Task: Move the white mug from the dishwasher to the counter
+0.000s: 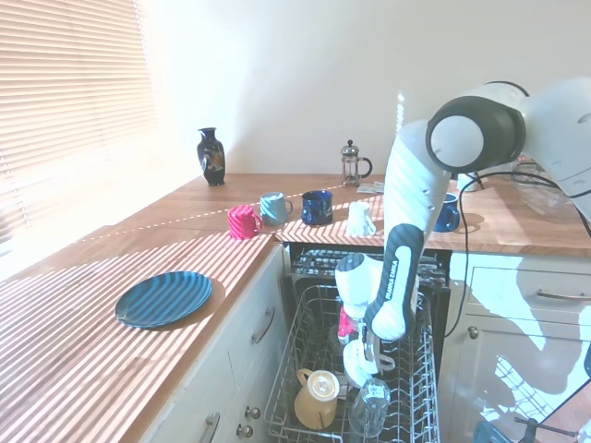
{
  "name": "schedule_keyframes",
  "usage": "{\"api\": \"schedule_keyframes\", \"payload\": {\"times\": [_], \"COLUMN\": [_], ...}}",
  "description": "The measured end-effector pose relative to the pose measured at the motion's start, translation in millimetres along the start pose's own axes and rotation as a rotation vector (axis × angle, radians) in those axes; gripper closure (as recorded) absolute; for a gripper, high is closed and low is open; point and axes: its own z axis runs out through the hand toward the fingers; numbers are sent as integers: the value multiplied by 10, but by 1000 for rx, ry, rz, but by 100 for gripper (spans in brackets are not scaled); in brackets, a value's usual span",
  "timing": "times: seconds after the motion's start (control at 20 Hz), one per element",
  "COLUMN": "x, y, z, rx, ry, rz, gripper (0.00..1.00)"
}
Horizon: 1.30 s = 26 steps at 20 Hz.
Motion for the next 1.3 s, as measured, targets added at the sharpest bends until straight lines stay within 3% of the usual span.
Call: {"api": "schedule_keyframes", "payload": {"times": [0.55, 0.9, 1.3], "x": [98, 139, 162], "y": [95, 276, 287], "z": [57, 89, 82], "rx": [48, 32, 33], "ry": [-29, -42, -39], "rz": [63, 88, 49], "gripper": [100, 100, 100]}}
